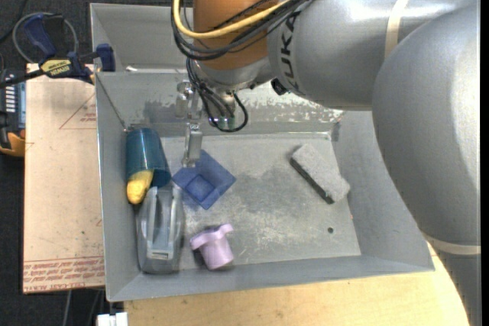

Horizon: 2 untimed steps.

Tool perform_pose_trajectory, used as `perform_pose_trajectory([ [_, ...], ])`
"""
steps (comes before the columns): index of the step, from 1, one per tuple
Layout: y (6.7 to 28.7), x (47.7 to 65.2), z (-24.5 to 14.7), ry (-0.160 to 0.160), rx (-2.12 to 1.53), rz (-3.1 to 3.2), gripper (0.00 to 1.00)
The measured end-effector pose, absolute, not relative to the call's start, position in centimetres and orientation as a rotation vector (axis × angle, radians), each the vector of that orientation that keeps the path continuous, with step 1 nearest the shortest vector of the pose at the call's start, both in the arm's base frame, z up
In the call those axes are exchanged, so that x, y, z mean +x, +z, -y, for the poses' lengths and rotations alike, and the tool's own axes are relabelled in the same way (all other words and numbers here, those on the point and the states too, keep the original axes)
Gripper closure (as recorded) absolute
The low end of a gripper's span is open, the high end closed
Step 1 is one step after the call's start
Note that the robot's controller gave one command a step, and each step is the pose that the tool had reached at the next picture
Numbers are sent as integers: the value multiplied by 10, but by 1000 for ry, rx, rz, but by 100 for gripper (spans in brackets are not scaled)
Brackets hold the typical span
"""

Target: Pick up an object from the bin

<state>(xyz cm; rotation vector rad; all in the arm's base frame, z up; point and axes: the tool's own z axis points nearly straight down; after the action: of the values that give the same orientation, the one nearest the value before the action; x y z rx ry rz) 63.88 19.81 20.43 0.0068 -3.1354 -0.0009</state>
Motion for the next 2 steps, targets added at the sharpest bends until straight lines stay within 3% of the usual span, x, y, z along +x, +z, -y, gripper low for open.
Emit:
perform_pose_trajectory([
  [1, 210, 641, -197, -3, 0, 3143, 0],
  [2, 82, 594, -169, -1, 1, 3131, 0],
])
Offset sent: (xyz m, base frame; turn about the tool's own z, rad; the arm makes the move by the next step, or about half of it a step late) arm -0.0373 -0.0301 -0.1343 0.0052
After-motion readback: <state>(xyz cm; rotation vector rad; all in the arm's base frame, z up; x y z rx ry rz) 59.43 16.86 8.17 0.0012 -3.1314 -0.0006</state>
